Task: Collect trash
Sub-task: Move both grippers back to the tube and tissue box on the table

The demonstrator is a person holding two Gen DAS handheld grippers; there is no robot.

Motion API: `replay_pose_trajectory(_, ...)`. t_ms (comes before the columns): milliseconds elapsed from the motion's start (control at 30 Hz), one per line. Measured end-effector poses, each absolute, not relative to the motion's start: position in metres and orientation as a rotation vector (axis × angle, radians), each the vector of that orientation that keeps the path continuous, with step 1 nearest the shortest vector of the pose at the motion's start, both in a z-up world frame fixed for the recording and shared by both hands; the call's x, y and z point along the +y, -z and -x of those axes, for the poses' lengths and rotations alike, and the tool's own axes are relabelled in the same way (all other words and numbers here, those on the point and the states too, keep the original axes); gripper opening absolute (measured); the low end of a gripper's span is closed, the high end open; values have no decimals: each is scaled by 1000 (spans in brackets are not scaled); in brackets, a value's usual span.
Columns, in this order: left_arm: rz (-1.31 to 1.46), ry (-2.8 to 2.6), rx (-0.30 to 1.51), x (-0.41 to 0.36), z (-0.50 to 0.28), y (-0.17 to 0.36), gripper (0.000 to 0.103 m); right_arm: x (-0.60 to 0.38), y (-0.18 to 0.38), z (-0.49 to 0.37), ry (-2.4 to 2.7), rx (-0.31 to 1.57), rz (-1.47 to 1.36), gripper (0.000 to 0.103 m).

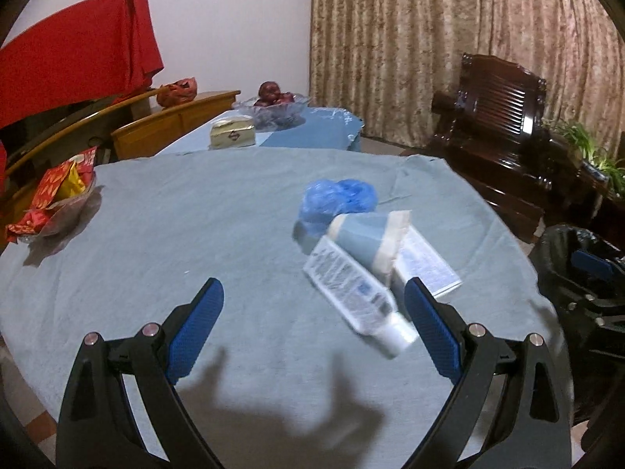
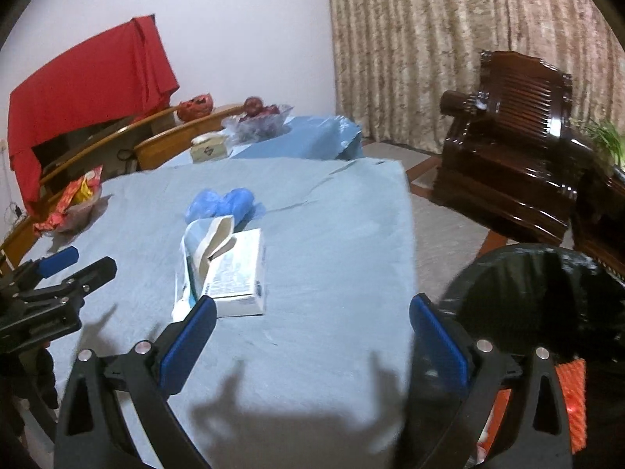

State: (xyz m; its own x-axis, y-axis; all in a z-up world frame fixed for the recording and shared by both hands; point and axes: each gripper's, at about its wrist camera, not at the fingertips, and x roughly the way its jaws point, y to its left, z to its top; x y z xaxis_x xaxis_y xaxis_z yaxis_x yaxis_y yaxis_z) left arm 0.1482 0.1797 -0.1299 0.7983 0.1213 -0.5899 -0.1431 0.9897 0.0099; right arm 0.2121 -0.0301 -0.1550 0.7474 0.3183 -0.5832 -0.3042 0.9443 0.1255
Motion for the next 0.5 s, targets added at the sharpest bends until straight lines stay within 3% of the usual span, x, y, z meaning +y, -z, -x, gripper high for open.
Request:
replay_pose_trajectory(233,31,-170,659,200,-154,145,91,13,177,-234,-394,700,18,96)
replay_pose_trajectory(500,45,-195,678,216,-161,155,91,39,191,-253,-430,751,39,86)
